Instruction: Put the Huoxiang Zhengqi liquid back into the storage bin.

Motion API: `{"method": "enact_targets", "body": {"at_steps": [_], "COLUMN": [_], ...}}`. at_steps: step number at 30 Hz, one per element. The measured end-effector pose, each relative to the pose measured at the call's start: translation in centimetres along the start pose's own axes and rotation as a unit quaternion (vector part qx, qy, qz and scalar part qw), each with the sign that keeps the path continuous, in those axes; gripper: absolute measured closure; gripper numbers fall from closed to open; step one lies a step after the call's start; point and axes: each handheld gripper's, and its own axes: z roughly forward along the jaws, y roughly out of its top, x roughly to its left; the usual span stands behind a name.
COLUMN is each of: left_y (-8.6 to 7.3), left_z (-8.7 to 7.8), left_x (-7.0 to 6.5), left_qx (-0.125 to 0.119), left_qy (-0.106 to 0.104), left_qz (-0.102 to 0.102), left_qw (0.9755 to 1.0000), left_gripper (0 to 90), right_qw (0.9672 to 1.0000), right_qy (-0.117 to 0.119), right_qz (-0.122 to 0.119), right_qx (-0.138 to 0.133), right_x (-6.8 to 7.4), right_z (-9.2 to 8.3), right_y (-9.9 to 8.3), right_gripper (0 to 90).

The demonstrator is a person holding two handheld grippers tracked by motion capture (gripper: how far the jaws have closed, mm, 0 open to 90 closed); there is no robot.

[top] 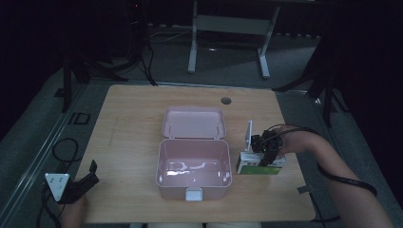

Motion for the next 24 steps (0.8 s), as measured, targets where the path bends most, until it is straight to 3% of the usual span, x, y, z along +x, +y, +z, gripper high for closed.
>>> {"method": "enact_targets", "body": {"at_steps": [9,24], "left_y": [0.0,0.0], "left_z": [0.0,0.0], "left_x": [0.0,0.0], "left_qx": [0.000,0.000], "left_qy": [0.001,0.003], "left_qz": [0.000,-0.001], "left_qw": [1.0000,1.0000], "left_gripper": [3.5,3.4], "right_qw": [0.9999,0.9995], "right_qy": [0.006,-0.010], "right_qz": [0.012,0.030], "right_qx": [0.004,-0.003], "right_x": [0.8,2.5], "right_z": [-2.7,-8.4], "right_y": [-0.1,-0.2], "right_gripper": [62.0,62.1]}}
